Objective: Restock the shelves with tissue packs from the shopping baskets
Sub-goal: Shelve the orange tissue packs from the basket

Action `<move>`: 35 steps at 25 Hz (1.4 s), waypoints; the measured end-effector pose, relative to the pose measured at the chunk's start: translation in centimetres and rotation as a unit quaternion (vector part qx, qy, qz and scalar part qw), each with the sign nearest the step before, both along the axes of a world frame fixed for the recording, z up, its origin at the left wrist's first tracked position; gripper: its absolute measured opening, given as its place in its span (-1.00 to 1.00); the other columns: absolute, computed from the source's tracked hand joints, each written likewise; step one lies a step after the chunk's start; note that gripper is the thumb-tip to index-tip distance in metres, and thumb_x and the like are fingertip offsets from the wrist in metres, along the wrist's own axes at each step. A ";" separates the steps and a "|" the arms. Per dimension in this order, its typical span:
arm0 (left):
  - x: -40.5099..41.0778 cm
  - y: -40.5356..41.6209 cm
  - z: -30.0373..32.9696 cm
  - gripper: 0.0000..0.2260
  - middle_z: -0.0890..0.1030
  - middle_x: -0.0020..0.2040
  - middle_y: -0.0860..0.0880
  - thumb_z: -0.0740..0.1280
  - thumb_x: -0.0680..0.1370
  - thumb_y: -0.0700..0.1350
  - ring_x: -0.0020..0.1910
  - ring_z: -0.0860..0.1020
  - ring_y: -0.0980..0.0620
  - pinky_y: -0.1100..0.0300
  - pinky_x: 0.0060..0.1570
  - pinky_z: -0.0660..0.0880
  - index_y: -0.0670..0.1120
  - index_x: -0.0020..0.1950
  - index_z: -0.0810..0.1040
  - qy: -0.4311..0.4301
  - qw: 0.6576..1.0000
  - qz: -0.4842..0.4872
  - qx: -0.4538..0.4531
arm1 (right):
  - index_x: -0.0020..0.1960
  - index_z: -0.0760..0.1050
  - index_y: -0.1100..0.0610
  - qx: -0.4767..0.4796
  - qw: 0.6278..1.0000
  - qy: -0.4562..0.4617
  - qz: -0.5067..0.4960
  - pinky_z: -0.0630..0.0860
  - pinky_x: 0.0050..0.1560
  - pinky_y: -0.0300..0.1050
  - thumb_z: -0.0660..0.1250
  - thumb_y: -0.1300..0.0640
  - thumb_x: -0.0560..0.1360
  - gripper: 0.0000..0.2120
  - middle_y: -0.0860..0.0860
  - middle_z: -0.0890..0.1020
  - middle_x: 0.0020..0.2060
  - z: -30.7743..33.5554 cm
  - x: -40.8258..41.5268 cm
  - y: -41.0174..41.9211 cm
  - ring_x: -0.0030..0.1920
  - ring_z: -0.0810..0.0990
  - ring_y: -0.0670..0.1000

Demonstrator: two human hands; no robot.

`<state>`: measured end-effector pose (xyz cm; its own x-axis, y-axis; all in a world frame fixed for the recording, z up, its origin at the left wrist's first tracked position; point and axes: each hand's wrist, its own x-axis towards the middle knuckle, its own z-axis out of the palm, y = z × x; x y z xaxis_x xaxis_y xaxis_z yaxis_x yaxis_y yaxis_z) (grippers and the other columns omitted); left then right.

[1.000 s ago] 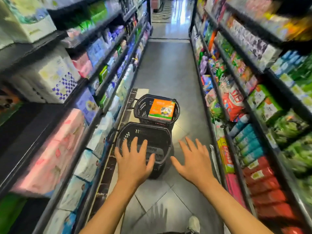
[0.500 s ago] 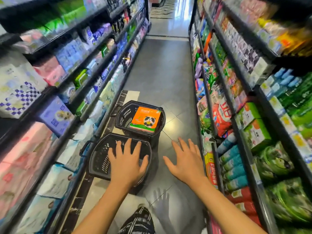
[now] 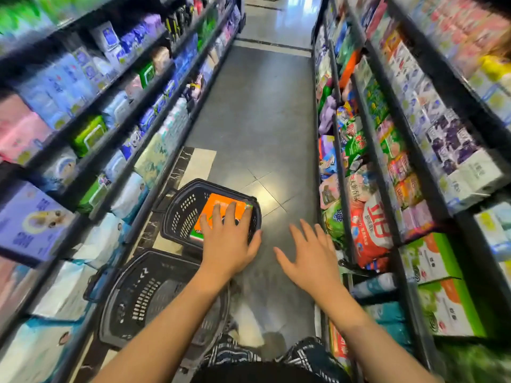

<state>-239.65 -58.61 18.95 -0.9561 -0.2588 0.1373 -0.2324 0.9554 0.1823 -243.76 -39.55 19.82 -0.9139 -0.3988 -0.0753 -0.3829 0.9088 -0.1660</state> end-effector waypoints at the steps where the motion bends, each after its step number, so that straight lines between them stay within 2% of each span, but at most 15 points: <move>1: -1.7 -0.6 -0.1 -0.44 0.48 0.39 -0.21 0.10 0.52 0.24 0.37 0.39 -0.37 -0.37 0.28 0.26 -0.03 0.39 0.50 -0.001 1.000 -0.001 -0.003 | 0.50 0.33 0.02 0.000 1.000 -0.009 -0.001 0.24 0.47 0.28 0.06 -0.38 0.50 -0.28 0.09 0.33 0.53 -0.2 -1.9 -0.5 0.51 0.25 0.29; 3: -4.9 -1.9 -0.9 -0.45 0.50 0.37 -0.21 0.14 0.51 0.24 0.35 0.41 -0.36 -0.37 0.26 0.28 -0.03 0.38 0.51 -0.009 1.000 0.007 -0.011 | 0.54 0.25 0.00 0.000 0.999 -0.034 0.005 0.14 0.52 0.25 0.03 -0.39 0.51 -0.27 0.06 0.24 0.57 -0.9 -6.0 -1.8 0.55 0.16 0.26; 5: -7.6 -3.3 -2.0 -0.46 0.50 0.37 -0.21 0.18 0.51 0.23 0.34 0.42 -0.36 -0.38 0.25 0.30 -0.03 0.37 0.52 -0.030 0.999 0.034 -0.010 | 0.55 0.22 -0.02 0.008 0.999 -0.046 0.026 0.11 0.53 0.25 -0.04 -0.41 0.49 -0.24 0.05 0.22 0.58 -2.0 -9.9 -3.5 0.56 0.14 0.26; 10: -15.0 -5.7 -4.9 -0.44 0.36 0.51 -0.17 0.12 0.57 0.28 0.47 0.28 -0.35 -0.40 0.36 0.18 0.03 0.49 0.38 -0.099 0.987 0.126 0.003 | 0.48 0.35 0.04 -0.014 0.993 -0.050 0.107 0.27 0.41 0.26 0.10 -0.36 0.49 -0.30 0.10 0.40 0.47 -4.9 -20.2 -8.2 0.44 0.33 0.30; 14: -20.6 -6.5 -6.2 -0.43 0.38 0.49 -0.17 0.11 0.56 0.28 0.46 0.30 -0.33 -0.37 0.37 0.21 0.02 0.48 0.39 -0.119 0.974 0.193 0.014 | 0.47 0.36 0.05 0.012 0.982 -0.073 0.175 0.34 0.37 0.25 0.10 -0.35 0.51 -0.32 0.12 0.41 0.46 -7.5 -27.6 -11.6 0.41 0.36 0.30; 18: -23.7 -9.4 -10.5 -0.42 0.36 0.50 -0.18 0.08 0.57 0.28 0.47 0.28 -0.32 -0.37 0.38 0.20 0.01 0.50 0.35 -0.165 0.965 0.204 0.013 | 0.37 0.46 0.07 0.045 0.980 -0.099 0.168 0.45 0.21 0.21 0.14 -0.36 0.48 -0.34 0.14 0.55 0.28 -12.9 -30.5 -14.3 0.22 0.52 0.27; 22: -25.9 -13.6 -19.0 -0.42 0.37 0.48 -0.20 0.08 0.57 0.27 0.44 0.30 -0.33 -0.37 0.34 0.24 -0.02 0.48 0.37 -0.208 0.959 0.188 0.028 | 0.37 0.43 0.15 0.087 0.973 -0.182 0.115 0.49 0.19 0.19 0.12 -0.38 0.49 -0.29 0.15 0.57 0.22 -21.2 -31.5 -16.5 0.17 0.56 0.27; 25: -27.2 -17.6 -27.8 -0.41 0.40 0.45 -0.21 0.10 0.56 0.28 0.38 0.38 -0.33 -0.32 0.28 0.31 -0.07 0.44 0.40 -0.239 0.954 0.178 0.020 | 0.56 0.12 0.27 0.093 0.958 -0.261 0.072 0.54 0.11 0.12 0.12 -0.36 0.55 -0.14 0.17 0.51 0.31 -29.4 -32.0 -18.4 0.22 0.55 0.25; 27: -27.6 -19.8 -34.3 -0.37 0.39 0.44 -0.23 0.11 0.56 0.29 0.38 0.37 -0.31 -0.30 0.29 0.31 -0.12 0.46 0.35 -0.282 0.943 0.175 0.025 | 0.59 -0.11 0.34 0.074 0.944 -0.321 0.033 0.58 0.00 0.12 0.16 -0.33 0.56 -0.05 0.21 0.48 0.34 -35.1 -31.8 -19.8 0.19 0.57 0.26; 30: -28.3 -22.6 -43.0 -0.25 0.33 0.48 -0.28 0.12 0.56 0.34 0.40 0.35 -0.32 -0.30 0.29 0.31 -0.20 0.54 0.21 -0.313 0.928 0.196 0.046 | 0.54 -0.25 0.43 0.009 0.914 -0.399 -0.081 0.51 0.15 0.13 0.19 -0.31 0.57 0.03 0.29 0.44 0.39 -43.2 -31.8 -21.8 0.31 0.50 0.30; 32: -28.4 -24.4 -47.9 -0.17 0.23 0.54 -0.30 0.09 0.56 0.38 0.47 0.29 -0.32 -0.29 0.34 0.27 -0.22 0.59 0.07 -0.328 0.904 0.244 0.123 | 0.53 -0.18 0.48 -0.009 0.887 -0.433 -0.162 0.46 0.20 0.05 0.18 -0.30 0.58 0.01 0.31 0.43 0.39 -47.4 -32.1 -22.9 0.36 0.45 0.30; 33: -28.4 -25.2 -49.8 -0.12 0.22 0.54 -0.30 0.09 0.54 0.40 0.48 0.28 -0.32 -0.27 0.36 0.27 -0.23 0.59 0.03 -0.328 0.889 0.263 0.181 | 0.53 -0.07 0.48 -0.014 0.874 -0.446 -0.193 0.44 0.15 0.00 0.17 -0.31 0.58 -0.03 0.29 0.44 0.38 -49.1 -32.3 -23.2 0.35 0.46 0.29; 35: -28.4 -26.1 -51.8 -0.08 0.36 0.44 -0.31 0.12 0.46 0.45 0.39 0.39 -0.33 -0.22 0.34 0.36 -0.25 0.52 0.13 -0.305 0.860 0.282 0.296 | 0.48 0.19 0.40 -0.050 0.850 -0.465 -0.241 0.39 0.02 -0.06 0.21 -0.32 0.55 -0.13 0.21 0.50 0.32 -51.0 -32.4 -23.8 0.29 0.50 0.26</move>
